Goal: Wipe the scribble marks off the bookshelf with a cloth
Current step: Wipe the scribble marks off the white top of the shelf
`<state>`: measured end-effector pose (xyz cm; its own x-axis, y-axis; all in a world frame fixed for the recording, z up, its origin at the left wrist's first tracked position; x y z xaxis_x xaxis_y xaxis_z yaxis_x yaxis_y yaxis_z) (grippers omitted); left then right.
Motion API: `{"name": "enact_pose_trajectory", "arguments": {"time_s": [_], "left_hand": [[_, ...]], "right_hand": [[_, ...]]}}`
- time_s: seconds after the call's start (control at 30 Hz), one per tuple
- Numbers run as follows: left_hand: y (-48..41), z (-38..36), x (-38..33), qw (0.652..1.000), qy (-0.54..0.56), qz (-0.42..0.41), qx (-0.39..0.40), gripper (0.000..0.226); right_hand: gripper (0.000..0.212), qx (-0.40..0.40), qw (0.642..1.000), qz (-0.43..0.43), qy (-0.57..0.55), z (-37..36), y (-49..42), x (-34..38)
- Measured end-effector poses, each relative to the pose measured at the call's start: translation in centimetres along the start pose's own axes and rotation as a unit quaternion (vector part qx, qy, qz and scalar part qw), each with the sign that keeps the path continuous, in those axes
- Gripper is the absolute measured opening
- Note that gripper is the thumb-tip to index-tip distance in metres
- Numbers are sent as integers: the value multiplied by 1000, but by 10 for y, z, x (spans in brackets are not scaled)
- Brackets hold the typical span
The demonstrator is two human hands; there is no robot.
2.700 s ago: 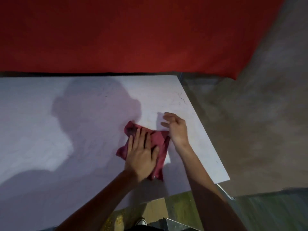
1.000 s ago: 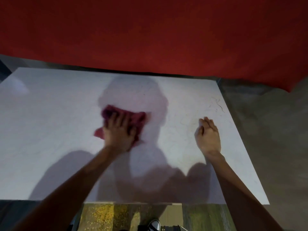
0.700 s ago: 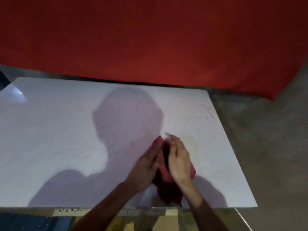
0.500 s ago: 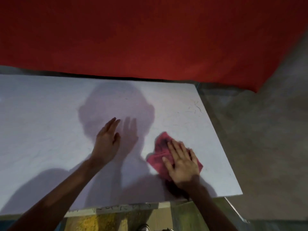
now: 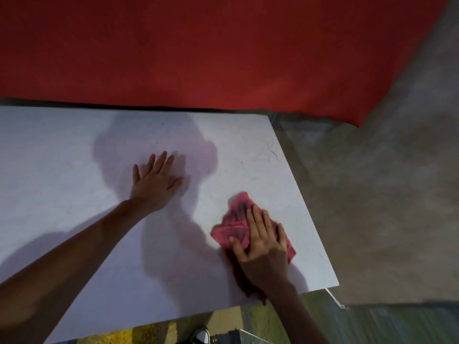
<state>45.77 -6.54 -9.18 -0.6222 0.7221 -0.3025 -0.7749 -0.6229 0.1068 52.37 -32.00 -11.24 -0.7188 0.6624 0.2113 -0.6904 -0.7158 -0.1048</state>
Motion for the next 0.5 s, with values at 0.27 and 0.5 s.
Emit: {"name": "enact_pose_trajectory", "arguments": {"time_s": [0.27, 0.5], "left_hand": [[-12, -23, -2, 998, -60, 25, -23, 94], [-14, -27, 0, 996, -70, 21, -44, 93]], "right_hand": [[72, 64, 992, -102, 34, 8, -154, -70], [68, 95, 990, -107, -4, 5, -238, -86]]}}
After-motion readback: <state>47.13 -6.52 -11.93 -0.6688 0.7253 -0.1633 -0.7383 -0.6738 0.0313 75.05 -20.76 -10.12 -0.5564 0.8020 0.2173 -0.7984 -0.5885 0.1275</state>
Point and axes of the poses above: each hand's wrist, its own y-axis away from the middle knuckle, its own z-axis out of the back of the hand, x = y × z, the point moved 1 cm from there along -y, towards the middle knuckle, and after that the axes turned 1 degree about z, right-handed, at the moved point
